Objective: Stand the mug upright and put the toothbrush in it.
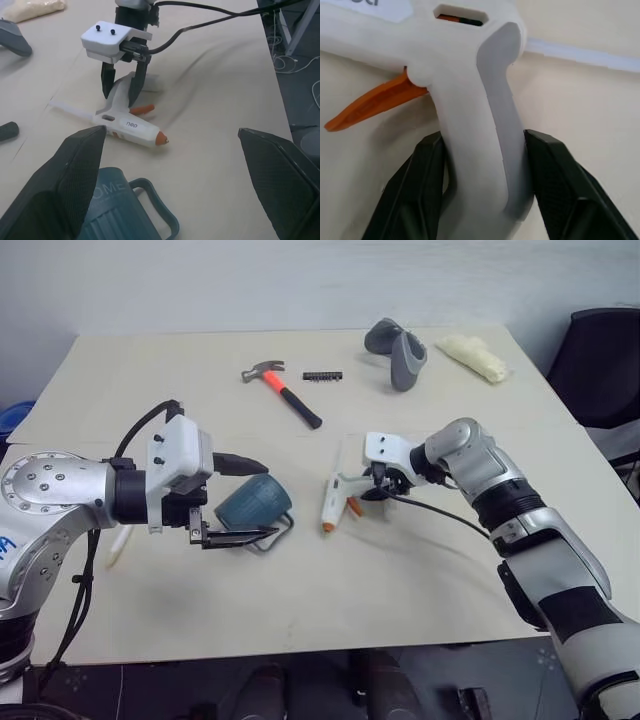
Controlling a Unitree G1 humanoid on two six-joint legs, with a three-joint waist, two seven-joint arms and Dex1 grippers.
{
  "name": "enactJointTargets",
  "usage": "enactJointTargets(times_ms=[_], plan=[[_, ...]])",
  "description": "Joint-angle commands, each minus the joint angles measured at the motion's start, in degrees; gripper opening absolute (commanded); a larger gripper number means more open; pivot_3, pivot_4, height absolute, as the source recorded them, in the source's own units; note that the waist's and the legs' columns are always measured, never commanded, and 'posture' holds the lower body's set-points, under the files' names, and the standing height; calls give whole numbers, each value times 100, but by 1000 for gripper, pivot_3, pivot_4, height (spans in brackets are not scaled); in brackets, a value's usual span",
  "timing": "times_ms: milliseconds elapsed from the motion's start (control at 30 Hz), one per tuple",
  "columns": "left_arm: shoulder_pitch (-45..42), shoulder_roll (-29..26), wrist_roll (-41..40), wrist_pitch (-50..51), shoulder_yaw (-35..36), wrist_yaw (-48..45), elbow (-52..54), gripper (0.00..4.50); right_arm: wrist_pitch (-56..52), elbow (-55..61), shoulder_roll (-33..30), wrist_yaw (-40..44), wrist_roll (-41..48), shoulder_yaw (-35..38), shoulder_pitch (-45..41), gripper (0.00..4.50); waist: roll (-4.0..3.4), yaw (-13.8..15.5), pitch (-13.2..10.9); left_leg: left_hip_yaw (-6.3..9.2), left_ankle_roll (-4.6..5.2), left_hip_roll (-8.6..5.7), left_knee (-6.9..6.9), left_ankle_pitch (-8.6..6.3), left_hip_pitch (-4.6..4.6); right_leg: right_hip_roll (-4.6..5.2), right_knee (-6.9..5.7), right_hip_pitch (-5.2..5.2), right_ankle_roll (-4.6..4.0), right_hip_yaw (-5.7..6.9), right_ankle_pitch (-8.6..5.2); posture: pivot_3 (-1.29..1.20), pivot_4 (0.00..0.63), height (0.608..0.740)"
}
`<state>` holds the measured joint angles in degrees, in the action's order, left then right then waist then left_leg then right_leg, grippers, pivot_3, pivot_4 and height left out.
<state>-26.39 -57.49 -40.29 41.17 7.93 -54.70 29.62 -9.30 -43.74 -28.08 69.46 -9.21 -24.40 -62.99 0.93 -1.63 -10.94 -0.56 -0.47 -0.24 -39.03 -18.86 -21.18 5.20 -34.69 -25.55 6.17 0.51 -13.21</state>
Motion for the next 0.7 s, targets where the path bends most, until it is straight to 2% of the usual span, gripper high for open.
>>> enactJointTargets(times_ms=[33, 133, 300, 433, 500, 667, 700], plan=[[-159, 21, 18, -66, -9, 14, 105, 4500, -318, 505, -197, 13, 20, 168, 404, 2069, 1, 9, 0, -1, 0, 0, 0, 0, -2, 0, 2, 0, 0, 1, 0, 0, 150, 740], [-268, 94, 68, -112, -140, -21, 19, 4500, -701, 1169, -580, -35, 73, 463, 818, 2069, 1, 49, 0, -1, 0, -3, 0, 0, -5, 1, 7, 4, 0, 4, 0, 0, 150, 740], [-508, 336, 77, -117, -386, -18, -59, 4500, -1469, 2012, -1598, -359, 274, 1353, 1496, 2069, 0, 240, 0, -7, 12, -15, -5, -3, -16, 9, 18, 10, 0, 11, 0, 0, 150, 740], [-701, 633, 126, -190, -699, -82, -89, 4500, -1671, 2037, -2795, -722, 337, 2218, 2545, 2069, -1, 315, -1, -14, 32, -18, -7, -13, -18, 9, 27, 13, 4, 12, 2, 0, 150, 740], [-767, 732, 197, -255, -807, -137, -146, 4500, -1658, 1969, -3126, -903, 388, 2517, 3075, 2069, -2, 305, -1, -13, 32, -17, -6, -13, -22, 7, 31, 13, 4, 16, 2, 0, 150, 740], [-935, 879, 332, -397, -967, -347, -358, 4500, -1834, 2026, -3181, -1393, 612, 3062, 3900, 2069, 0, 117, -1, -45, 34, -8, -6, -13, 8, 0, 40, 20, 8, -5, 4, 0, 150, 740], [-971, 898, 353, -415, -994, -393, -399, 4500, -1878, 2033, -3154, -1478, 661, 3149, 3998, 2363, 0, 97, -1, -49, 34, -4, -6, -12, 14, -6, 38, 22, 8, -12, 5, 0, 150, 740]])
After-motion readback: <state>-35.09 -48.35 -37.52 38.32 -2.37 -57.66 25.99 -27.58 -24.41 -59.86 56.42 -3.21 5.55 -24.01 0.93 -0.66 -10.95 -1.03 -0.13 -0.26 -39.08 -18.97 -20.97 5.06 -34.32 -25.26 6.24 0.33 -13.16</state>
